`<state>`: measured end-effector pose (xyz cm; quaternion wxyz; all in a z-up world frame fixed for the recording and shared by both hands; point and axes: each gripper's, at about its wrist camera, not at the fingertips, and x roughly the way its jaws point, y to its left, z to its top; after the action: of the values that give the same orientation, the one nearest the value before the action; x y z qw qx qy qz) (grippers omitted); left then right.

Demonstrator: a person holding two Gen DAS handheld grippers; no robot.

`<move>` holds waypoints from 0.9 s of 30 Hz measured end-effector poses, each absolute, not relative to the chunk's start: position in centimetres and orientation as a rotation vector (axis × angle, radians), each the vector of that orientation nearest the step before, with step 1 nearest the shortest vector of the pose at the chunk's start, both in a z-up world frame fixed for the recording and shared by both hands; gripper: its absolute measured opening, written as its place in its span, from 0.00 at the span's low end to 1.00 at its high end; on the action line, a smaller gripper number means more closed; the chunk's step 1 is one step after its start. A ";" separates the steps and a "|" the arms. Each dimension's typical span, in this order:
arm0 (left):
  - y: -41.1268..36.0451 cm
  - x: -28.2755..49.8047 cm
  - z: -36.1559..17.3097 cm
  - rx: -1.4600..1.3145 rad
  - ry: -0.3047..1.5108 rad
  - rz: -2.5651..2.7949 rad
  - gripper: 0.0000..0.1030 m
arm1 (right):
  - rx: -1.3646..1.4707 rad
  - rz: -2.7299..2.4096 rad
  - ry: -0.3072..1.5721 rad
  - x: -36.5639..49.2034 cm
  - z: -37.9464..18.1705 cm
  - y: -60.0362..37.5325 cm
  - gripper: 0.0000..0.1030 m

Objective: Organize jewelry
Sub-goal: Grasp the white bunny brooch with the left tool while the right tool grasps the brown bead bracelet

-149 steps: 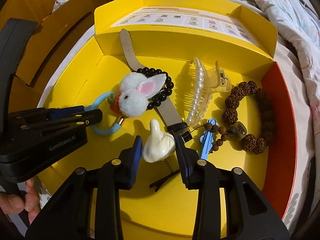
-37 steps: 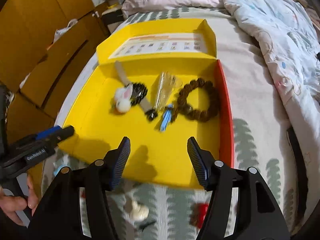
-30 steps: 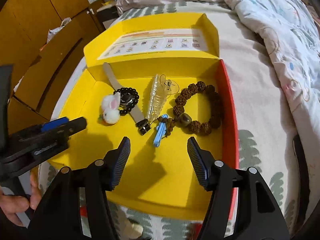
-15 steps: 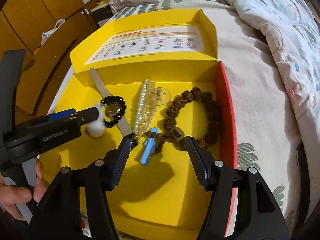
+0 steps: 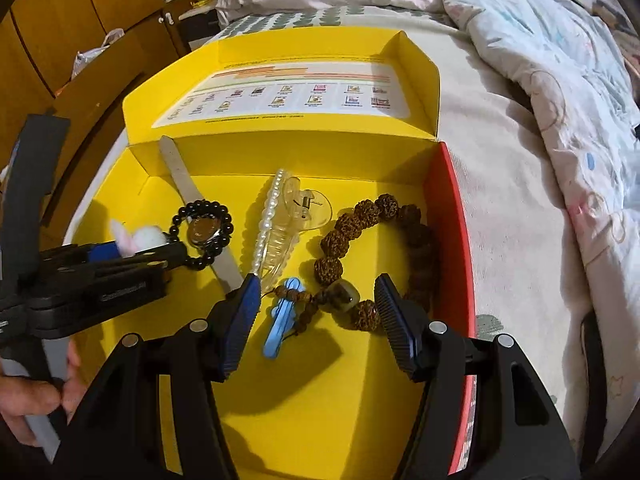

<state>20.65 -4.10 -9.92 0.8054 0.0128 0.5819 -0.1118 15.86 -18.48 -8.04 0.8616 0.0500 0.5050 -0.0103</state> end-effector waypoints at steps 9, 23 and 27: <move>-3.2 20.4 -10.2 -0.044 1.282 -0.258 0.53 | 0.069 -0.071 1.088 17.3 -9.5 -18.4 0.54; -2.5 19.8 -9.8 -0.074 1.296 -0.274 0.37 | 0.063 -0.102 1.166 18.4 -11.0 -18.5 0.28; -2.3 19.8 -9.4 -0.085 1.292 -0.280 0.37 | 0.073 -0.092 1.168 18.5 -11.0 -18.7 0.28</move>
<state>19.81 -2.34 -9.42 0.7884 -0.0393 0.5999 -0.1301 18.46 -18.66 -10.97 0.8325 0.0344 0.5512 -0.0436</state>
